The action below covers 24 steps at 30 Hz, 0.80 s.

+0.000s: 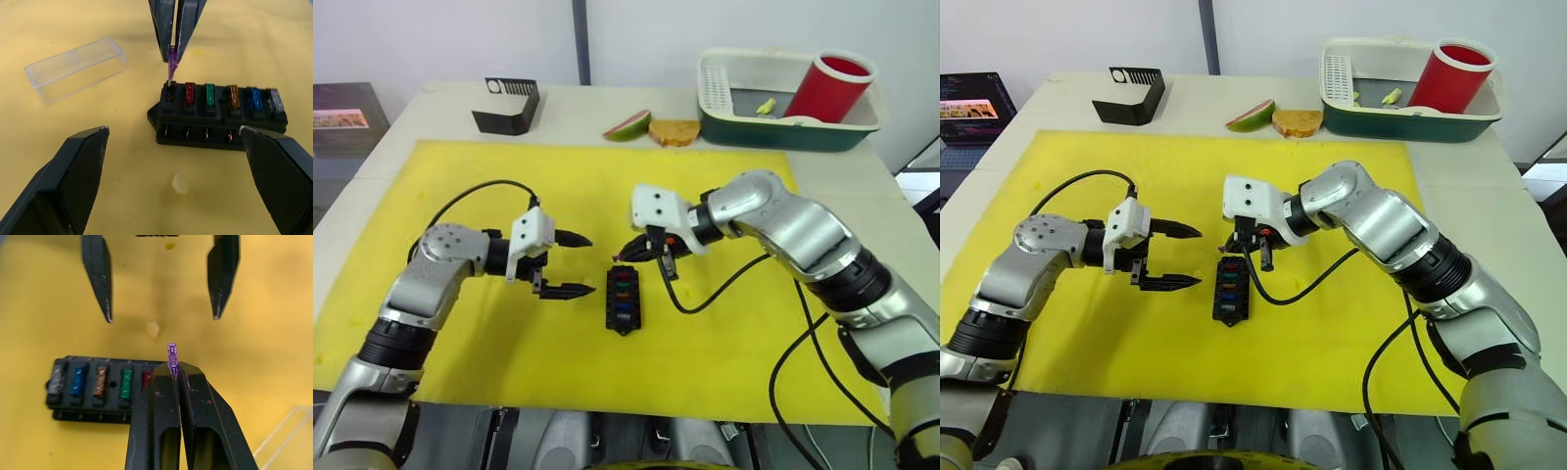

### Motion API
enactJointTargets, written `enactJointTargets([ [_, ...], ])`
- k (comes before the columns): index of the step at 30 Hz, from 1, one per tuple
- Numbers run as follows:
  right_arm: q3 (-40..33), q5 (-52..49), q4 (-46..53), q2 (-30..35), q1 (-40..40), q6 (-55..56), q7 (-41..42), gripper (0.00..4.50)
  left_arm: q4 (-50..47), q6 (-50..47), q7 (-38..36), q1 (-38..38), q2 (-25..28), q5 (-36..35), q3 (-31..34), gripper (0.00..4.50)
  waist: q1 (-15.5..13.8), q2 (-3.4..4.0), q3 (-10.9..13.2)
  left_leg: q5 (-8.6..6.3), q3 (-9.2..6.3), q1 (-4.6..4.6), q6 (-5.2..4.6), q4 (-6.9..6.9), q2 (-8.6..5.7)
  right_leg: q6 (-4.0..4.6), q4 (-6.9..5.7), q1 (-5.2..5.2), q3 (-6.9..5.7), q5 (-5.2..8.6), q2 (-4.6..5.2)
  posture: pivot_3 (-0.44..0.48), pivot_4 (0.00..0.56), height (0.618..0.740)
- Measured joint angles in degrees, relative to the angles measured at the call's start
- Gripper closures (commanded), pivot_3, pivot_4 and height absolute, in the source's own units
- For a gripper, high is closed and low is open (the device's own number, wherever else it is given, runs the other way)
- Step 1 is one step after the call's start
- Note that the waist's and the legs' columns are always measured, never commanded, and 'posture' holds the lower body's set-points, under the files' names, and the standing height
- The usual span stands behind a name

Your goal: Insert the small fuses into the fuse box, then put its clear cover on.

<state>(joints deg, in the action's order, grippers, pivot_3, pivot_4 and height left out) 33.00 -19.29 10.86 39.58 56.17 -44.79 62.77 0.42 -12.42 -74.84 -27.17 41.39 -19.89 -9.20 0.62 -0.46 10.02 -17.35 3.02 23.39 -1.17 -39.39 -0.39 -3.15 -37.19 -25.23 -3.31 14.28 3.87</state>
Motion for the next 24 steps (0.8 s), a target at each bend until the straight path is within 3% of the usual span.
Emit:
enactJointTargets([
  [8,-0.01,2.53,-0.10,-0.84,-0.51,-0.99,1.15,4.50,4.29,5.52,-0.70,-0.71,-2.73,3.62,-1.69,0.02,0.00,0.00,0.00,0.00,0.00,0.00,0.00,-0.02,0.00,0.00,-0.01,0.00,0.00,0.00,0.00,0.000,0.150,0.740],
  [24,-0.08,5.29,-1.05,-2.27,-2.09,-1.08,1.76,4.50,4.49,5.85,-0.87,-0.74,-3.65,4.86,-2.36,0.02,0.01,0.00,0.00,-0.01,0.00,0.01,-0.02,-0.15,0.00,-0.01,-0.05,0.03,-0.01,0.00,-0.01,0.000,0.150,0.740],
])
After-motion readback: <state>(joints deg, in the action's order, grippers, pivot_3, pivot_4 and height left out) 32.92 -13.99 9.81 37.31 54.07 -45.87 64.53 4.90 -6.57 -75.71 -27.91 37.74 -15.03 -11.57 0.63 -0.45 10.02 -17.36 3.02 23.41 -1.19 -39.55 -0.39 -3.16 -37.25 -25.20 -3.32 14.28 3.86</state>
